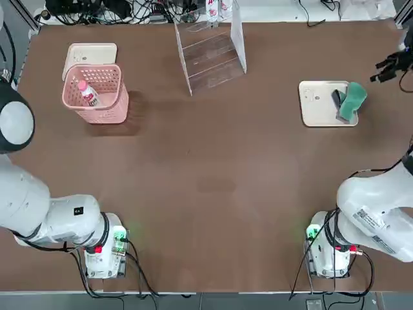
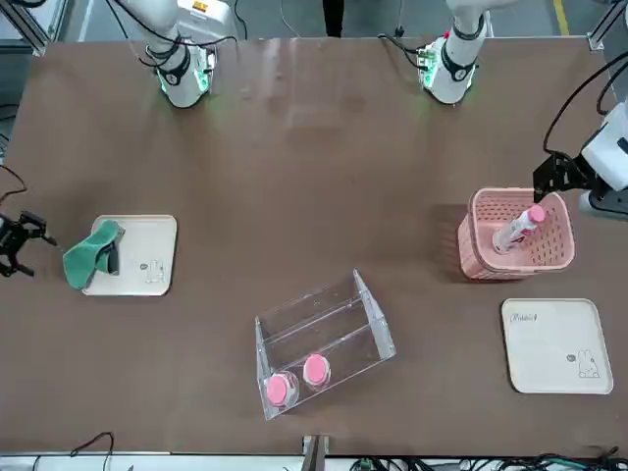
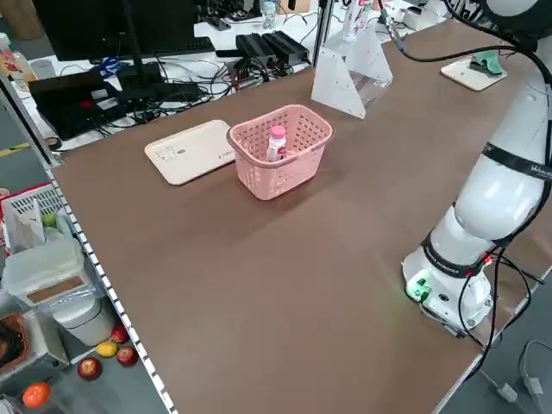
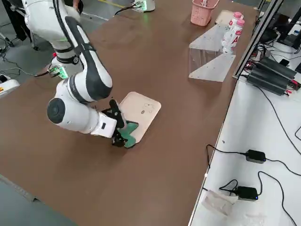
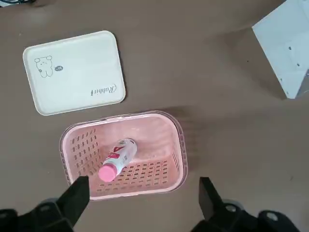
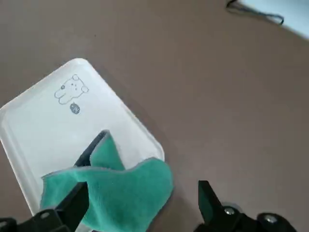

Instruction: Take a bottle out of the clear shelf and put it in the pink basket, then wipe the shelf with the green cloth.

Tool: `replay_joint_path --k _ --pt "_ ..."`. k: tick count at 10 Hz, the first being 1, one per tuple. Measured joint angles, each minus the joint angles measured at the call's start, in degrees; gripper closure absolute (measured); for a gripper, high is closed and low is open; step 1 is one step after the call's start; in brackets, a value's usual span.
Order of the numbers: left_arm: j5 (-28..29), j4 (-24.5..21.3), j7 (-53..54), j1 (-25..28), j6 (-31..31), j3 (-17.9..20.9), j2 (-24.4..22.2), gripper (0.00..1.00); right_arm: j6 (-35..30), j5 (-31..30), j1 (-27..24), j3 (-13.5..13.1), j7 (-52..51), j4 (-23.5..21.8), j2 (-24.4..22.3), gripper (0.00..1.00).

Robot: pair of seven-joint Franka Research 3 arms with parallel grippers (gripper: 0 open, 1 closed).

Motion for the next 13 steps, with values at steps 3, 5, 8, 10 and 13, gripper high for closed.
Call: replay_joint_path --k 3,5,8,10,13 --pt "-0.65 -0.08 0.23 -0.01 0.00 -0.05 0.03 0.00 1.62 -5.83 16.68 -9.42 17.79 0.10 -6.22 0.00" --pt "-0.69 -0.21 0.20 -0.07 -0.02 -0.07 0.05 0.00 2.34 -13.26 23.94 -10.58 37.99 0.14 -8.85 0.00" --pt "-1.79 -0.31 0.20 0.19 -0.27 0.08 0.05 0.00 -8.71 -20.64 33.16 -10.07 72.21 1.26 -16.21 0.00" --pt "-5.20 -0.48 -0.49 0.20 -2.17 0.17 0.05 0.00 -22.82 -22.74 36.64 -8.64 89.77 6.40 -21.23 0.00" --pt "-5.49 -0.60 -2.62 0.34 -3.82 0.36 0.06 0.00 -31.36 -28.84 40.74 -6.46 103.04 11.10 -25.76 0.00"
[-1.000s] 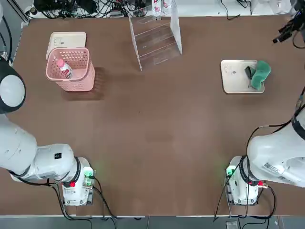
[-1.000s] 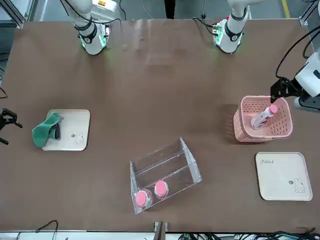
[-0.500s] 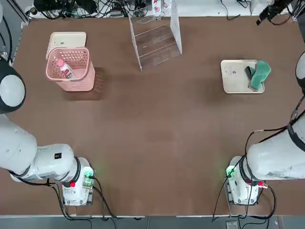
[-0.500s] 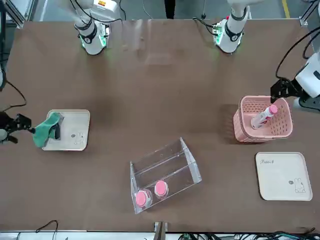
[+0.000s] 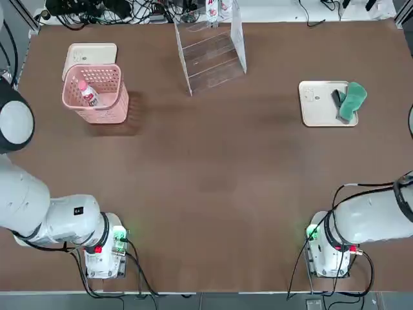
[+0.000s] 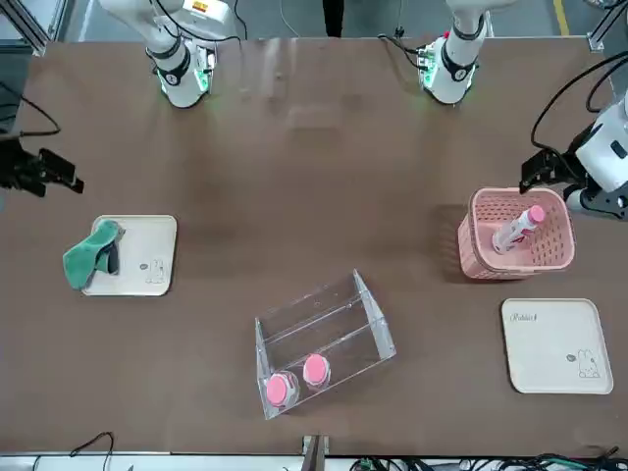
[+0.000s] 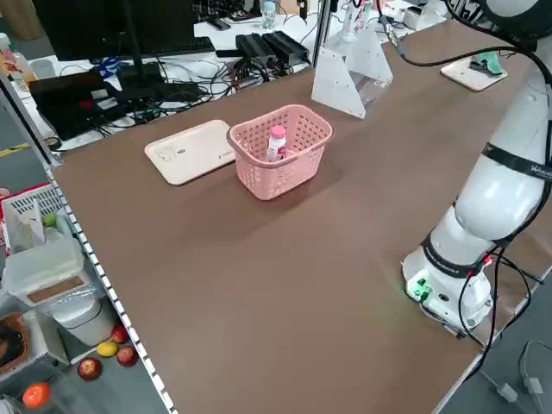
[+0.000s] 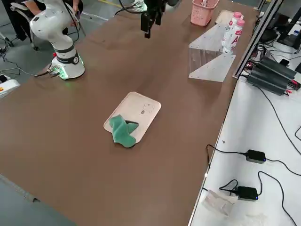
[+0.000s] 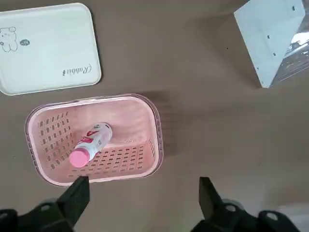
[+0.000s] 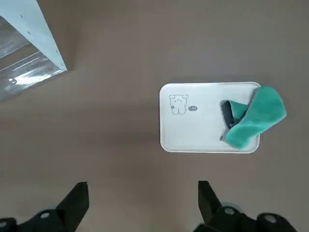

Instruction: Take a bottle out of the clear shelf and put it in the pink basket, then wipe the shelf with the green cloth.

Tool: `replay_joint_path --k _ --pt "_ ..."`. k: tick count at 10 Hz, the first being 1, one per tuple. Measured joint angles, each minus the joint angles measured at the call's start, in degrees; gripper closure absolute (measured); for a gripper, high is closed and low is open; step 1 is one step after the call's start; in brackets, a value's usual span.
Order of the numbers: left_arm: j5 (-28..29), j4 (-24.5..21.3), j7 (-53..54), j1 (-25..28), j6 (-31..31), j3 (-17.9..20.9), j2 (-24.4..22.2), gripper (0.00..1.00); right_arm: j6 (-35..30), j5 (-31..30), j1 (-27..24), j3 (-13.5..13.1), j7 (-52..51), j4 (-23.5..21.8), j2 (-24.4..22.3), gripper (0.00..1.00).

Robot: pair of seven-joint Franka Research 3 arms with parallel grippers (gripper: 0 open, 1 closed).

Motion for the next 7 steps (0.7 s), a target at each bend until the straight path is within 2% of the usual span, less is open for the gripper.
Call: replay_joint_path --k 7 --pt "-0.10 -0.04 -2.84 1.06 -0.13 0.05 0.00 0.00 4.05 -3.73 -1.78 -0.45 1.89 -2.07 0.07 0.00"
